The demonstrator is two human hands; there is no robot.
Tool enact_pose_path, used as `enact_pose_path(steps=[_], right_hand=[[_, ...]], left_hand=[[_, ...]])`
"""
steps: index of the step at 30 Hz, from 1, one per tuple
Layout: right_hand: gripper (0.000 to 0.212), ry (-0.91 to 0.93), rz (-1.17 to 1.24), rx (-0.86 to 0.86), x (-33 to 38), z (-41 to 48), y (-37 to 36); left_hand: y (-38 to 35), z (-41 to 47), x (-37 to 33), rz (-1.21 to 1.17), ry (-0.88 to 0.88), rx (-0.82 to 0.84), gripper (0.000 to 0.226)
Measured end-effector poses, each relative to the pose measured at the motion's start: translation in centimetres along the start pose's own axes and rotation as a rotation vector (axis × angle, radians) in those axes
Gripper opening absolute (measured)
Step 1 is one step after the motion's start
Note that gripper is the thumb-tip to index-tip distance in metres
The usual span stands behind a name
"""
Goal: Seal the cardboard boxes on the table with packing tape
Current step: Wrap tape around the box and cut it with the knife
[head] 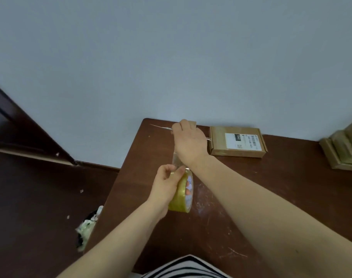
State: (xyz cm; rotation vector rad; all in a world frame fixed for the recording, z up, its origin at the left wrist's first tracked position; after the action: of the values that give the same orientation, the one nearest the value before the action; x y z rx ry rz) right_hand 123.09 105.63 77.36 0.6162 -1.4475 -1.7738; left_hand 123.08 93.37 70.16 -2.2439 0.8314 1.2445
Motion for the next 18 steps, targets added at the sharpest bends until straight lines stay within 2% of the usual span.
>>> enact_pose_path(steps=[3, 7, 10, 12, 15, 18], right_hand=[[0.028, 0.023, 0.067, 0.030, 0.1, 0.2, 0.4], [0.035, -0.050, 0.433, 0.148, -0.8, 0.0, 3.0], [0.029, 0.030, 0.516, 0.167, -1.7, -1.5, 6.1], [0.023, 0.055, 0.449, 0.217, -2.5, -3.1, 7.3], [0.029, 0.074, 0.217, 0.327, -3.6, -5.4, 7.8], [0.029, 0.120, 0.002, 0.319, -3.8, -6.7, 7.7]], left_hand=[[0.3, 0.6, -0.5, 0.069, -0.034, -0.005, 0.012], [0.0, 0.6, -1.1, 0.030, -0.049, 0.032, 0.010], [-0.2, 0.5, -1.0, 0.001, -0.037, 0.062, 0.010], [-0.1, 0.7, -0.9, 0.020, -0.041, 0.053, 0.011], [0.1, 1.2, -0.6, 0.056, -0.043, 0.031, 0.011], [0.4, 1.5, -0.5, 0.114, -0.044, 0.006, 0.012]])
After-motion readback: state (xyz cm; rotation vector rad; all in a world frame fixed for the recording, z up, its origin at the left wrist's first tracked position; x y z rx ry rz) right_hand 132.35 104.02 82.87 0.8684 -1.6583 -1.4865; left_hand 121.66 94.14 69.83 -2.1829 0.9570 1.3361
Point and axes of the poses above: each hand's wrist, its own z-axis towards the middle knuckle, its own y-axis out of the back of the hand, x = y × z, the point moved 6 cm from there along z, towards the middle knuckle, and after that the axes turned 2 degrees about -x, right-handed, at the moved point
